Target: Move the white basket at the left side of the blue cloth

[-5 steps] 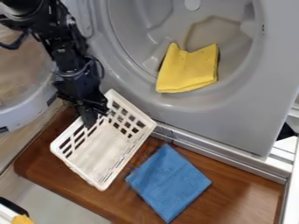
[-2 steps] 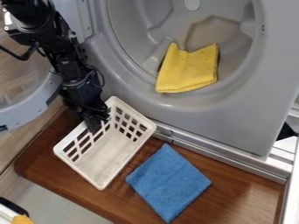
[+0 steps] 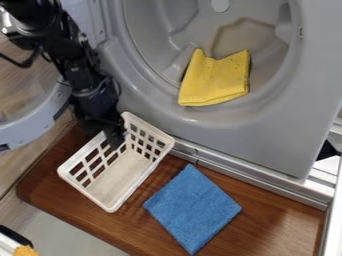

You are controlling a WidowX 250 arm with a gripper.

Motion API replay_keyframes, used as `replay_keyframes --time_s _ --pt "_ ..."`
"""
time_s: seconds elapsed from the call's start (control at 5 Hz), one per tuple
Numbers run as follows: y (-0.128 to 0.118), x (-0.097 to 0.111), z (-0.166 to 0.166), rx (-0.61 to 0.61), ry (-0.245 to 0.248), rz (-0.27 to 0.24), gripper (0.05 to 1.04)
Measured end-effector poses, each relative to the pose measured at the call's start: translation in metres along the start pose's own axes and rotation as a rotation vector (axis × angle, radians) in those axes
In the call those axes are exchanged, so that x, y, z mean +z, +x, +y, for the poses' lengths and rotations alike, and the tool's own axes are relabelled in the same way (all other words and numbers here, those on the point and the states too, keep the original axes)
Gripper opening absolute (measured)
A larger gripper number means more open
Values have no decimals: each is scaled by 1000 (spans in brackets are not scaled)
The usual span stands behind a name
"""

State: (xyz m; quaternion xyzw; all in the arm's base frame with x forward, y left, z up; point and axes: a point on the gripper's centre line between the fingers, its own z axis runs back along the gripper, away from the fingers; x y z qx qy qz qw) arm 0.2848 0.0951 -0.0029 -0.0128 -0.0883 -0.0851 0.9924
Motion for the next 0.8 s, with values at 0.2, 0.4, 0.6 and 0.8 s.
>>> replay_keyframes --time_s 0.2,0.4,0.6,0.8 --pt "6 20 -19 -36 54 -19 1012" --pt "11 34 -38 -112 85 -39 1008" --pt "13 37 -55 -114 59 -38 1002" --pt "9 35 -74 -73 44 -21 1001"
